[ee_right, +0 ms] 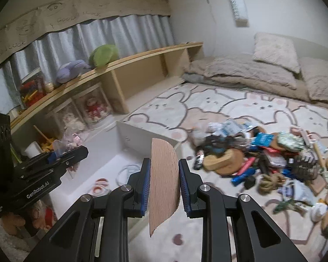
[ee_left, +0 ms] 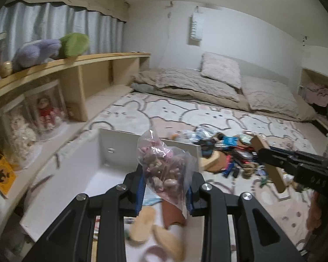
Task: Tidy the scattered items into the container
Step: 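Carry the candy bag in the left gripper and wooden strip in the right gripper to the white box, then open the left gripper to drop the candy bag into the box, then lower the wooden strip into the box and open the right gripper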
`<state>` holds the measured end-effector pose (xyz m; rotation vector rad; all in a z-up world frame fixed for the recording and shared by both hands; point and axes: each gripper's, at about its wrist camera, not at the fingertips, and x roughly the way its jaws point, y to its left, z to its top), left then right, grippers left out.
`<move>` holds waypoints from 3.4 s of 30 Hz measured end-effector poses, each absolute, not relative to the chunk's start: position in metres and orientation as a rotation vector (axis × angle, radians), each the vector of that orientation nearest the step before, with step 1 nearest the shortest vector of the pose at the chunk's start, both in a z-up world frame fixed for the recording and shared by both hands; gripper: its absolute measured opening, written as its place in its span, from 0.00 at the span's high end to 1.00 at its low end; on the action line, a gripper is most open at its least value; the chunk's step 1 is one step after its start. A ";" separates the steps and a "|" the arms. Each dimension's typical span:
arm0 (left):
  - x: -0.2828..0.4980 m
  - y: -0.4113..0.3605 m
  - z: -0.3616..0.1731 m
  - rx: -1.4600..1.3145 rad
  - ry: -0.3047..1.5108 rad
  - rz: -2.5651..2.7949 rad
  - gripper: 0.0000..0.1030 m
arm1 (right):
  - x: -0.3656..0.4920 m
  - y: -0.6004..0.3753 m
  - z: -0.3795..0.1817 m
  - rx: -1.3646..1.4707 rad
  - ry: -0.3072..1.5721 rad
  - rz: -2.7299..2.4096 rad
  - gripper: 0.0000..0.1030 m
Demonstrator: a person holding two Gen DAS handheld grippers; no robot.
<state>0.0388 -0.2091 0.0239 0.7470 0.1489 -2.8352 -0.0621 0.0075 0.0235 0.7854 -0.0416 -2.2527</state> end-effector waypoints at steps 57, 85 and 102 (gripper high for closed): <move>0.029 -0.320 -0.022 0.807 0.166 -2.554 0.33 | -0.110 -0.180 -0.018 1.081 0.144 -1.928 0.76; 0.033 -0.325 -0.022 0.783 0.246 -2.569 0.33 | -0.150 -0.216 -0.061 1.076 0.889 -1.888 0.76; 0.032 -0.318 -0.020 0.809 0.208 -2.577 0.33 | -0.118 -0.180 -0.024 1.022 0.538 -1.873 0.75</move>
